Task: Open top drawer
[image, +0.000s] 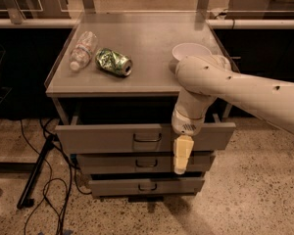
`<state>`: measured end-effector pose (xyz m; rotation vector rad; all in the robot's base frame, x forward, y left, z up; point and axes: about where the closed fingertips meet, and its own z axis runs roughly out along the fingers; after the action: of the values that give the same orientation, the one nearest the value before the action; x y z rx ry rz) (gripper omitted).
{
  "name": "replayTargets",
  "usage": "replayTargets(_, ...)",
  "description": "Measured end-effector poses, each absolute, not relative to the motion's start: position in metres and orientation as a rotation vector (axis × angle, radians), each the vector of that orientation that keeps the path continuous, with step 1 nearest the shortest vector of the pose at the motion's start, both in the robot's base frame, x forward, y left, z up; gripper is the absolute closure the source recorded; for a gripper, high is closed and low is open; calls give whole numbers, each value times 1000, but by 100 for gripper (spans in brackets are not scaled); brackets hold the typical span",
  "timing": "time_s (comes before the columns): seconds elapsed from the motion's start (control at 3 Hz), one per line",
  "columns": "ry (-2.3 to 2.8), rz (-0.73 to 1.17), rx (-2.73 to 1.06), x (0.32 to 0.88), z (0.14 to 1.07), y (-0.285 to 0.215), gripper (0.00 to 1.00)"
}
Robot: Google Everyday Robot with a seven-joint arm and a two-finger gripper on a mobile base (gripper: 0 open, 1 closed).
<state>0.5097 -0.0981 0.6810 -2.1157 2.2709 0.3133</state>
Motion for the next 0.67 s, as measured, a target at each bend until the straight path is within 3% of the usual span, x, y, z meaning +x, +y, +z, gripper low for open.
replayTargets(0.67, 2284, 360, -2105, 489, 675, -110, 0)
